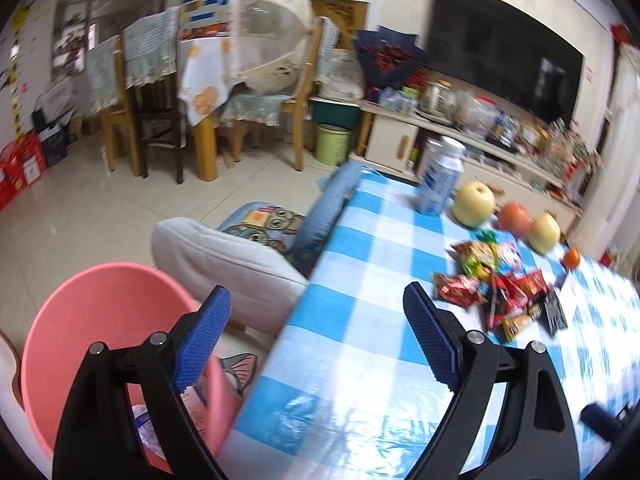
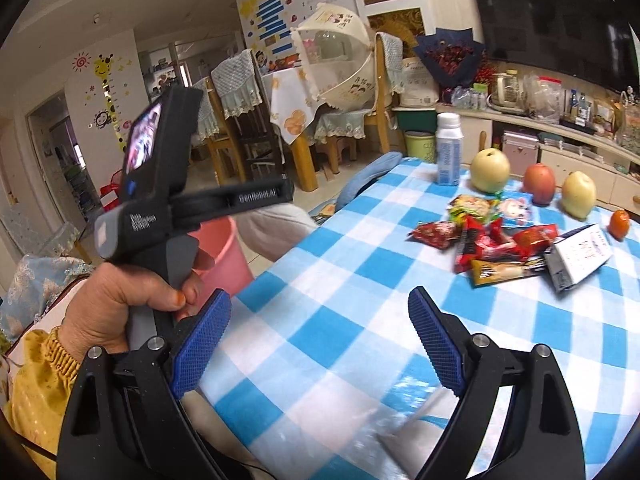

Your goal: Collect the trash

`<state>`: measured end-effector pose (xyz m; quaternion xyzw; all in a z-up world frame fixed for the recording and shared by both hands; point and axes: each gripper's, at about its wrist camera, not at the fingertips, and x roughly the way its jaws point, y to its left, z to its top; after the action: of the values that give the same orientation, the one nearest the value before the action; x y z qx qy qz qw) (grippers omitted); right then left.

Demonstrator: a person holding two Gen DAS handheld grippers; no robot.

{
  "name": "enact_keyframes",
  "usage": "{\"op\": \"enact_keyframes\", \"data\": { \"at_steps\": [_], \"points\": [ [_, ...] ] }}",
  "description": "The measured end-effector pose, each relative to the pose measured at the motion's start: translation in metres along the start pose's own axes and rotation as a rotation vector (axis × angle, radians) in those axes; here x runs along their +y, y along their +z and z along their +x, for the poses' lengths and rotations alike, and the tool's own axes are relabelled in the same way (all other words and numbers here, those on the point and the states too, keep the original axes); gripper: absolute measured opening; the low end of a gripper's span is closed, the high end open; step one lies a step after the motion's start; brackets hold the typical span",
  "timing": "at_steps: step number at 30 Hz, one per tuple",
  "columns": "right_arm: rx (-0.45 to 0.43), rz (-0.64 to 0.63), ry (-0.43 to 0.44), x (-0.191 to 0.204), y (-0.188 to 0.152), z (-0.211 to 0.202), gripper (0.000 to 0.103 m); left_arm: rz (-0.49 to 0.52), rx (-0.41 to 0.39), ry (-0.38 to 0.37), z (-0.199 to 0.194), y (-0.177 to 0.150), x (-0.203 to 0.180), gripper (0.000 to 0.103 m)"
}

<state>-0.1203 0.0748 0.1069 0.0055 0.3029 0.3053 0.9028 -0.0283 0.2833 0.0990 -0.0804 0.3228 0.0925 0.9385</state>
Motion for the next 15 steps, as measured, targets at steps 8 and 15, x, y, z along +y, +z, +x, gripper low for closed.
{"op": "enact_keyframes", "data": {
  "at_steps": [8,15],
  "points": [
    [-0.036,-0.026,-0.121,-0.048,-0.014,-0.030,0.092,0.137,0.008,-0.061,0.007,-0.007,-0.058,0.088],
    [-0.064,-0.088,-0.243,-0.086,-0.024,-0.050,0.092,0.162,0.044,-0.139,0.026,0.009,-0.121,0.088]
  ]
}}
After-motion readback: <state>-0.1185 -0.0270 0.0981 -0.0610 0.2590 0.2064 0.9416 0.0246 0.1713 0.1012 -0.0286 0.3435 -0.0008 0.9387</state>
